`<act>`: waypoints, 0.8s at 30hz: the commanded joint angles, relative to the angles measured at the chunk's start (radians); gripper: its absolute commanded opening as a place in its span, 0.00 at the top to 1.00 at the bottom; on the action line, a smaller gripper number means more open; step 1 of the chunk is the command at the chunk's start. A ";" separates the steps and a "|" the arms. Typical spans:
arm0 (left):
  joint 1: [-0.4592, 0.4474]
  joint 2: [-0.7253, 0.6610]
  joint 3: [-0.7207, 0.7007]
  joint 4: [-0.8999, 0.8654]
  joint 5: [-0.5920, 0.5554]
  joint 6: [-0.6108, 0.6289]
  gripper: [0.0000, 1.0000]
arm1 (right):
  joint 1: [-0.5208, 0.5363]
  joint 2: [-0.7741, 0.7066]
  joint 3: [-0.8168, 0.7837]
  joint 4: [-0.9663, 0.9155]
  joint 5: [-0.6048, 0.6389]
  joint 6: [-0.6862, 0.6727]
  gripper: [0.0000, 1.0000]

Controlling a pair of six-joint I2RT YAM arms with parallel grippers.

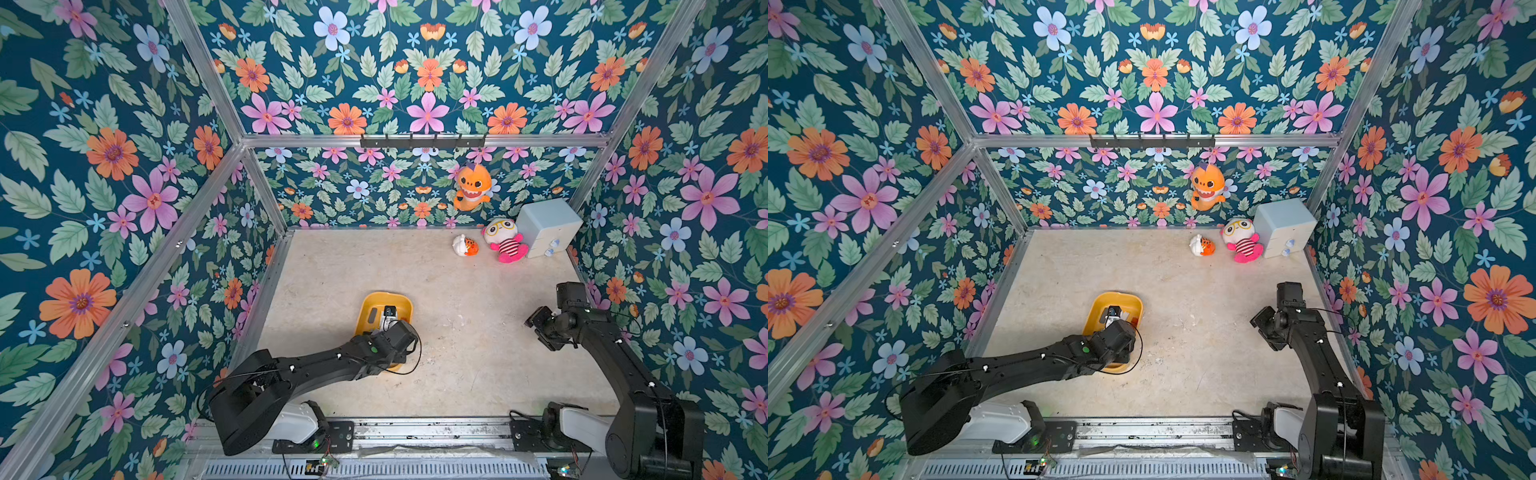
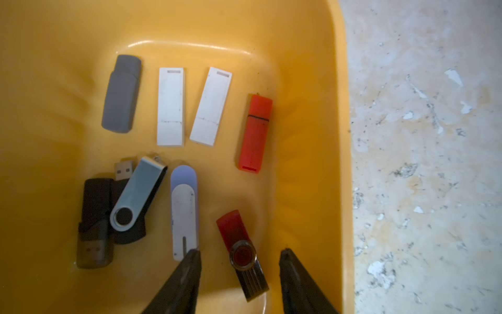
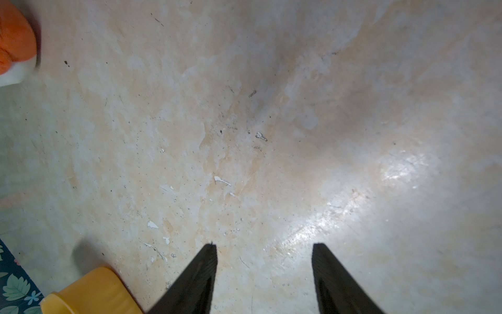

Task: Put the usb flash drive into the storage box
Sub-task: Place the USB flash in the storage box, then reset both arms

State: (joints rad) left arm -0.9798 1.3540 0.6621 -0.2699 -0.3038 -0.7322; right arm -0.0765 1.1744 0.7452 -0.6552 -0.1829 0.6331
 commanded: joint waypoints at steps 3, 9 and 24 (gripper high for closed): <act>0.000 -0.070 0.060 -0.083 -0.004 0.024 0.40 | 0.001 -0.005 0.004 -0.009 -0.008 -0.019 0.38; 0.054 -0.155 0.159 -0.133 -0.086 0.125 0.27 | 0.078 -0.045 0.026 0.019 0.068 -0.038 0.38; 0.571 -0.297 -0.156 0.599 -0.542 0.551 0.14 | 0.427 -0.267 -0.271 0.769 0.698 -0.403 0.22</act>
State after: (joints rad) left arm -0.4431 1.0588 0.5896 0.0322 -0.7261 -0.3649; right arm 0.3470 0.9535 0.5610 -0.2005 0.3523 0.3565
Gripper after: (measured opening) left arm 0.859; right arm 0.774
